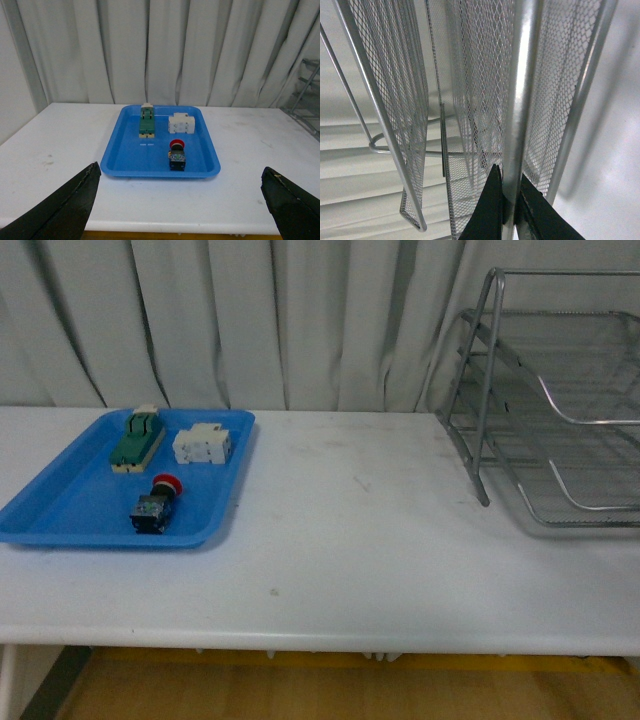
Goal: Place button on rack with both arms
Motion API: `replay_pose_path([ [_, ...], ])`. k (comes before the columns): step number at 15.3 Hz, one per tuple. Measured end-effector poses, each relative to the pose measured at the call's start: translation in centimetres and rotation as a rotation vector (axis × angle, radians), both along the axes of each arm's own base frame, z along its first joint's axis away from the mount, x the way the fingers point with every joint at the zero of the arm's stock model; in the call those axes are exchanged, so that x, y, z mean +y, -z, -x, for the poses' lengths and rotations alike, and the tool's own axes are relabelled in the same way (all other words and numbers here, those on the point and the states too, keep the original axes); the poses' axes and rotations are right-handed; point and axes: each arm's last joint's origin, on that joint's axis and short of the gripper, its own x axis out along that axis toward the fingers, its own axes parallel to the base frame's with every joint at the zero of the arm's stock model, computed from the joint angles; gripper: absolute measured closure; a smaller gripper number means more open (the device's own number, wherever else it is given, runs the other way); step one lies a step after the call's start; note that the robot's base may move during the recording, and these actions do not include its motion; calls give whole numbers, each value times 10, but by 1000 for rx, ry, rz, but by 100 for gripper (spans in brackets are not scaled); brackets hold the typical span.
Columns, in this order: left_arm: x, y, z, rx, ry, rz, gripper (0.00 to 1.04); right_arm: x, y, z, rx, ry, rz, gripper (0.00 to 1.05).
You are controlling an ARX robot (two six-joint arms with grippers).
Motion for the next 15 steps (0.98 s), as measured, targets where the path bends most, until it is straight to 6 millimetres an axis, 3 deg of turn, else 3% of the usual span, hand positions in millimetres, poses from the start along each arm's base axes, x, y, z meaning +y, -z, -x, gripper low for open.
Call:
replay_pose_path([
  [4,0,0,0,0,0,0,7,1,6,40,75,39,-24,101],
  [8,0,0,0,0,0,0,7,-2,6,47,85,37,-27,100],
  [15,0,0,0,0,0,0,7,-2,13,62,152,57,-62,33],
])
